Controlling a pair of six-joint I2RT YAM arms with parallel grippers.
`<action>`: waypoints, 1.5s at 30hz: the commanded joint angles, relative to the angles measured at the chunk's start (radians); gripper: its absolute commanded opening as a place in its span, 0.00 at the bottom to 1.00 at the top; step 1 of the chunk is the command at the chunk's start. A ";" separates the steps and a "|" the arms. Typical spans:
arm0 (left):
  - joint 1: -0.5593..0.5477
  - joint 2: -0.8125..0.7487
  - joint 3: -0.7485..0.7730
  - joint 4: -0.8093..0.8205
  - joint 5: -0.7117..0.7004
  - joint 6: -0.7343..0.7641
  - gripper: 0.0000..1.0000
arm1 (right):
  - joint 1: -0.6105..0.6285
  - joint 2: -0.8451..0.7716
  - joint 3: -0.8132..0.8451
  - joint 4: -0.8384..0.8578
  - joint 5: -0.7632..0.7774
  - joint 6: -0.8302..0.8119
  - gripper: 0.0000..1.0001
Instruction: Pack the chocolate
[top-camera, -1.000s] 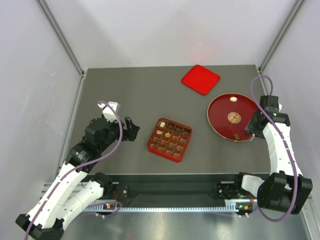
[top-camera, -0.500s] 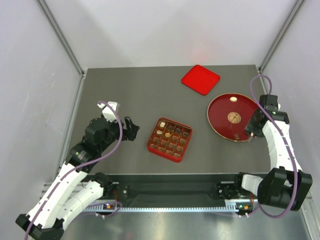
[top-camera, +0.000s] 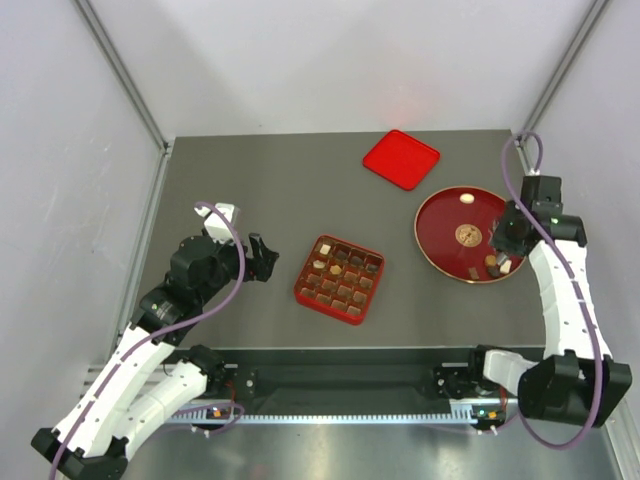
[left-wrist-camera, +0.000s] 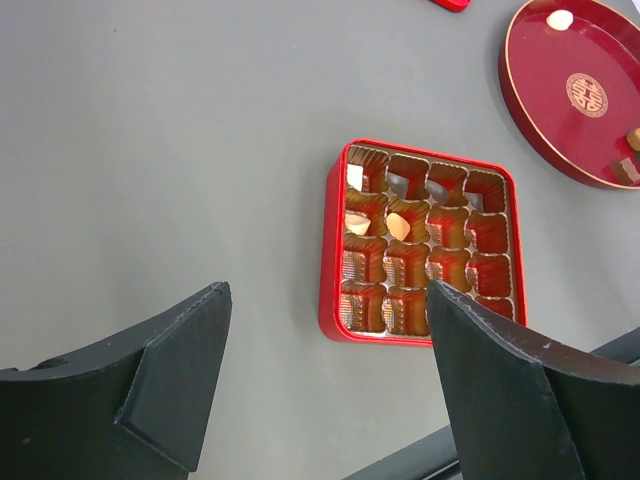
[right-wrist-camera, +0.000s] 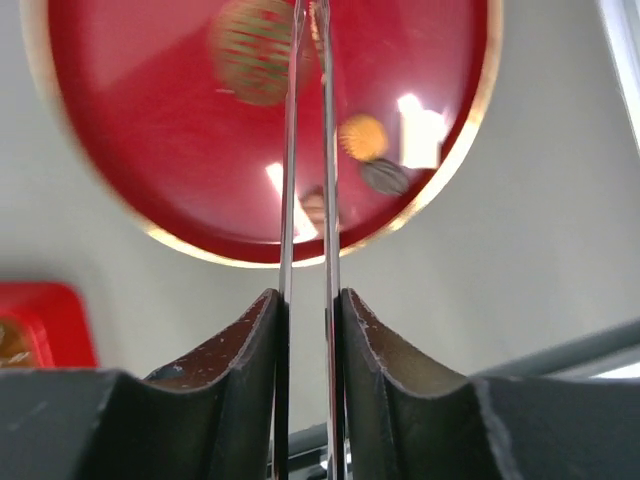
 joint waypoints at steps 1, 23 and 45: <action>-0.004 0.002 -0.001 0.021 -0.013 0.003 0.84 | 0.090 -0.031 0.089 -0.016 -0.031 -0.012 0.29; -0.004 0.003 -0.002 0.027 0.013 0.002 0.84 | 0.170 -0.148 -0.030 -0.177 0.187 0.123 0.43; -0.010 0.003 -0.001 0.027 0.019 0.000 0.84 | 0.122 -0.153 -0.153 -0.093 0.113 0.129 0.41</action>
